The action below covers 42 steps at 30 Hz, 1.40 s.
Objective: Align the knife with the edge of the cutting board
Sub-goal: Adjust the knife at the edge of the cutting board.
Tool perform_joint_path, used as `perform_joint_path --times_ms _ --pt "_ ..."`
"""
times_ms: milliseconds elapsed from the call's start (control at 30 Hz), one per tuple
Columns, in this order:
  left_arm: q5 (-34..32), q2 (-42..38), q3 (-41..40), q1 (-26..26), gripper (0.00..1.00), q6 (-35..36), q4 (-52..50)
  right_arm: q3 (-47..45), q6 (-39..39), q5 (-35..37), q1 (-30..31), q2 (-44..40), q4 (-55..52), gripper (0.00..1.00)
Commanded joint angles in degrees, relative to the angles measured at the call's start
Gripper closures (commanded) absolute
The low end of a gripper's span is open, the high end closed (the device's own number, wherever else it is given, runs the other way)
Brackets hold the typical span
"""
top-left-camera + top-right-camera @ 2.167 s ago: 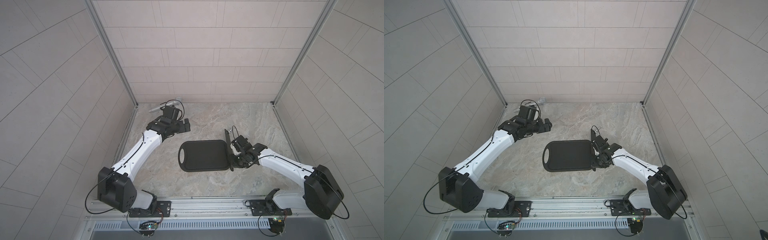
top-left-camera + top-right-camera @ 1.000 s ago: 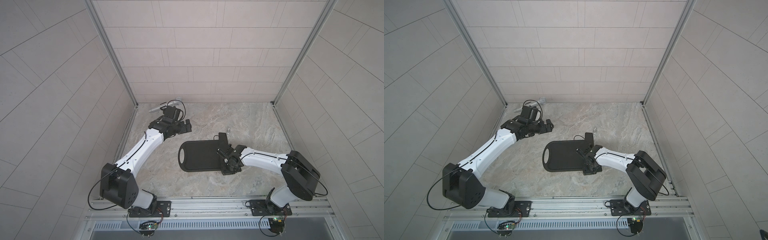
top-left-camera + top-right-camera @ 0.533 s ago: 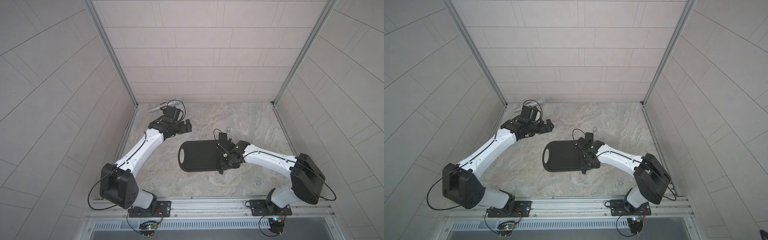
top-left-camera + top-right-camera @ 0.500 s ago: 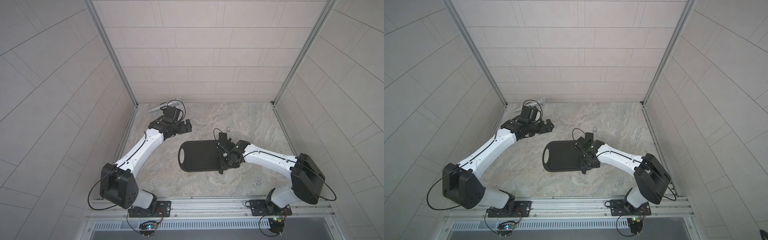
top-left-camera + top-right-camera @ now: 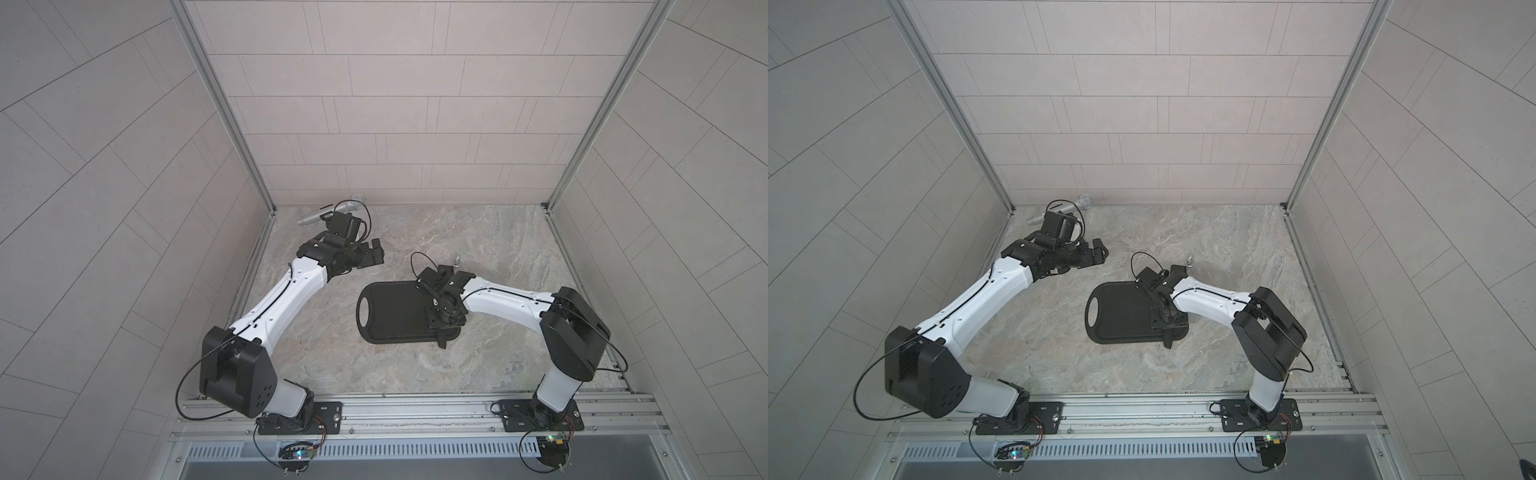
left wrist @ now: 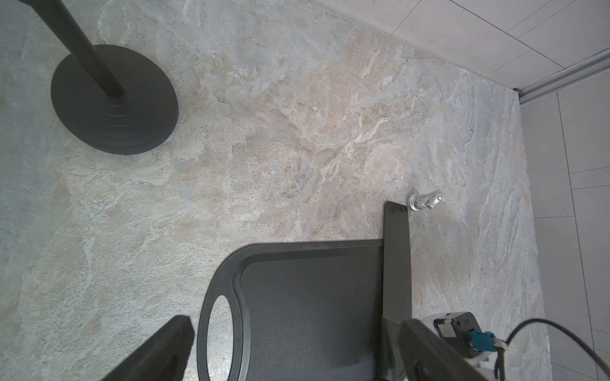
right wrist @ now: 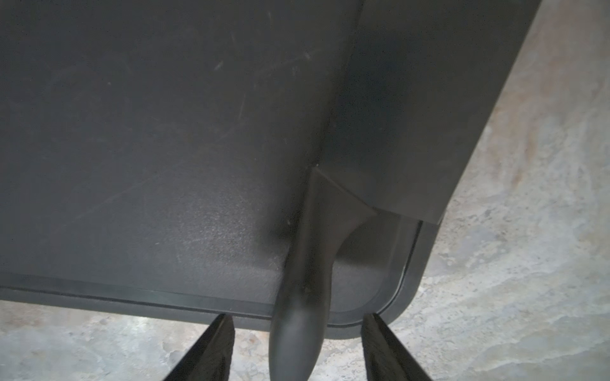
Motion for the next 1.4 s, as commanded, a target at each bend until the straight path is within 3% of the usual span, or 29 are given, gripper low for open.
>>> perform_joint_path --times_ms 0,533,900,1367 --pt "0.9 -0.4 1.6 0.1 0.0 0.1 -1.0 0.6 0.7 1.8 -0.7 1.1 0.3 0.43" --pt "0.5 -0.7 1.8 0.2 0.0 0.4 -1.3 0.1 1.4 1.1 -2.2 5.4 3.2 0.65" --pt "0.6 -0.9 1.8 0.2 0.0 0.3 -1.3 -3.4 2.5 1.5 -2.2 2.9 4.4 1.0" --pt "0.7 -1.1 1.9 0.1 0.0 0.4 -1.3 -5.1 4.7 2.1 0.1 -1.2 2.8 1.0"
